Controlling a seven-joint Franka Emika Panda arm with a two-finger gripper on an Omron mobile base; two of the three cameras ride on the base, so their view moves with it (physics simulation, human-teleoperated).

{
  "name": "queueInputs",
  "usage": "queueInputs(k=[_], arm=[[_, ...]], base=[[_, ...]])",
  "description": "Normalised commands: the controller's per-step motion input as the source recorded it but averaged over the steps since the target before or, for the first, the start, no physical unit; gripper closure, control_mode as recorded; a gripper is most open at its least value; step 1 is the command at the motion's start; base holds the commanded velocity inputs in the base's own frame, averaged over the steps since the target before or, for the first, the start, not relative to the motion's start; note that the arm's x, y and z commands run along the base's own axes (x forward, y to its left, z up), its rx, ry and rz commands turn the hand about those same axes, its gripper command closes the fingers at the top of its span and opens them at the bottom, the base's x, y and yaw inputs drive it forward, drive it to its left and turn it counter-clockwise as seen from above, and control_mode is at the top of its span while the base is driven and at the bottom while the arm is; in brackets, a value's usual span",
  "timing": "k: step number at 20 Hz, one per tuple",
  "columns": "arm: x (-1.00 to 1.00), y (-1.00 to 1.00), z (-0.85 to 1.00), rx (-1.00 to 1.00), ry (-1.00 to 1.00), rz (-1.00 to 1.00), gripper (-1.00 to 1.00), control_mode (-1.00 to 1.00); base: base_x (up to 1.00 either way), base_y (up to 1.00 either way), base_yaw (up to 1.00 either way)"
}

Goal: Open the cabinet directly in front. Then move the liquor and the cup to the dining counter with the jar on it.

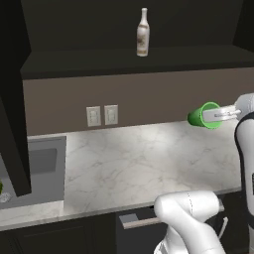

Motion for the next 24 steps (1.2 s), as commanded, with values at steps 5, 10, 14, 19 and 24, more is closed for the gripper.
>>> queueInputs(k=[5, 10, 14, 19, 24], arm=[[0.00, 0.00, 0.00, 0.00, 0.00, 0.00, 1.00, 1.00], [0.00, 0.00, 0.00, 0.00, 0.00, 0.00, 1.00, 1.00], [0.00, 0.00, 0.00, 0.00, 0.00, 0.00, 1.00, 1.00], [0.00, 0.00, 0.00, 0.00, 0.00, 0.00, 1.00, 1.00], [0.00, 0.00, 0.00, 0.00, 0.00, 0.00, 1.00, 1.00]], base=[[-0.10, 0.00, 0.02], [-0.41, 0.31, 0.40], [-0.33, 0.66, 0.75], [-0.25, 0.60, 0.87], [-0.20, 0.48, 0.90]])
